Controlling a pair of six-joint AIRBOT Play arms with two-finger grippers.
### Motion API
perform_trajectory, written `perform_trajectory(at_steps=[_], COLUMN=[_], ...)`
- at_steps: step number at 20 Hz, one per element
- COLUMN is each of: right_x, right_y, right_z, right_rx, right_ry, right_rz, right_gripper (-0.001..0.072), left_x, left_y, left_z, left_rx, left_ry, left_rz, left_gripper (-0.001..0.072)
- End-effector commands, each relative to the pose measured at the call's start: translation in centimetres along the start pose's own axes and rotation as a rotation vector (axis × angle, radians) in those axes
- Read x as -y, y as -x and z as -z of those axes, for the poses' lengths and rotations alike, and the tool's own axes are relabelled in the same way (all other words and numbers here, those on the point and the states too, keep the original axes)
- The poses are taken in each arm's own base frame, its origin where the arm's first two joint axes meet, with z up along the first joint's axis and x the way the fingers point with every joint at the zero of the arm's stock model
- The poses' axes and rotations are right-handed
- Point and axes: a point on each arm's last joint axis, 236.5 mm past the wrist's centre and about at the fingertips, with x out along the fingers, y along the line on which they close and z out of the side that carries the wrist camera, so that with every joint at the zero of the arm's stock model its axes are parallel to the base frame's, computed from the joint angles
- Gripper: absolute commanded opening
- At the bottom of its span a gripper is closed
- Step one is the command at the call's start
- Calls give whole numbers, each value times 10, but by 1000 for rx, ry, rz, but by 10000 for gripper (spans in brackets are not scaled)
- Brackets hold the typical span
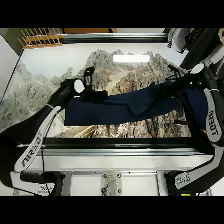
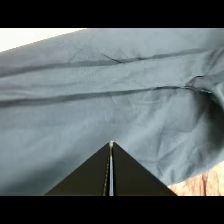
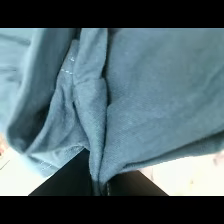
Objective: Fold the clothes and pants, and hang the long-sleeved shirts on hangers.
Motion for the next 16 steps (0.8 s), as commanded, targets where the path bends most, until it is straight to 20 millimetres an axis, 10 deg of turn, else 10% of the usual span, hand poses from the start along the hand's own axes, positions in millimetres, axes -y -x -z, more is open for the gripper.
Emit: perform_trajectory(at_steps=[1,9,16], right_x=[-28,-95,-136], right_y=[57,89,67], right_z=[8,12,22], right_rx=[36,61,27], right_ry=[29,155,234], right_rz=[94,244,276], right_gripper=[12,13,12], left_x=[45,107,129], left_y=[-49,-119,-121], left_z=[4,34,18], left_rx=[-63,-207,-184], left_ry=[-55,-170,-212], left_rz=[72,125,153], left_gripper=[8,8,8])
